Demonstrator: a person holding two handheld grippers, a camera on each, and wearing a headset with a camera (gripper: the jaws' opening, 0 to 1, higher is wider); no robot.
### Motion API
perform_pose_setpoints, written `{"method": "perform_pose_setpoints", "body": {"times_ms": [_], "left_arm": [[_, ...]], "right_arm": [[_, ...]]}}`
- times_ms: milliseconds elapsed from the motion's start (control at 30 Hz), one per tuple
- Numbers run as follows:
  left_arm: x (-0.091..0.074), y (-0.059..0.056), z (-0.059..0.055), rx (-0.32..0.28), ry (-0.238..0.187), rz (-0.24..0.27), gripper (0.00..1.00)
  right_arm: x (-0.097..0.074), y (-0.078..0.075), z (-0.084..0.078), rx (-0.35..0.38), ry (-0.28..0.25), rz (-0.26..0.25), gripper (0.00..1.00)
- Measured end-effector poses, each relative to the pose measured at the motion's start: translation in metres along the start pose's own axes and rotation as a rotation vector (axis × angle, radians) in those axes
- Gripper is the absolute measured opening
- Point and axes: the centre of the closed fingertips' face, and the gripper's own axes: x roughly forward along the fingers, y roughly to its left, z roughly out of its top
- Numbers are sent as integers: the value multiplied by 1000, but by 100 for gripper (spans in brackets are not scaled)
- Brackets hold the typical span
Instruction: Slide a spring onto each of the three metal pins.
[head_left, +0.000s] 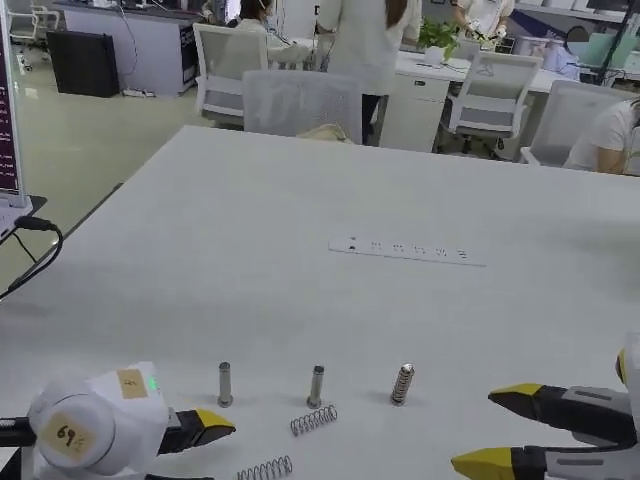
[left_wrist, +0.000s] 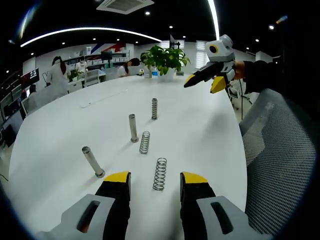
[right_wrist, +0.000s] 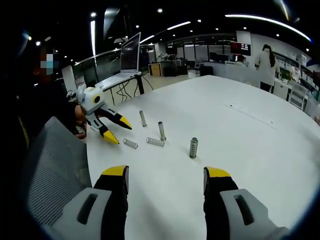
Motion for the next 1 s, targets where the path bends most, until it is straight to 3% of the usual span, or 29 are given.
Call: {"method": "perform_pose_setpoints", "body": {"times_ms": [400, 1000], "left_arm": [[9, 0, -13, 0, 27, -18, 25], [14, -4, -18, 70, 38, -31, 11]], "right_arm": [[1, 0, 0, -1, 6, -3, 58], [1, 2, 0, -4, 12, 0, 57]]}}
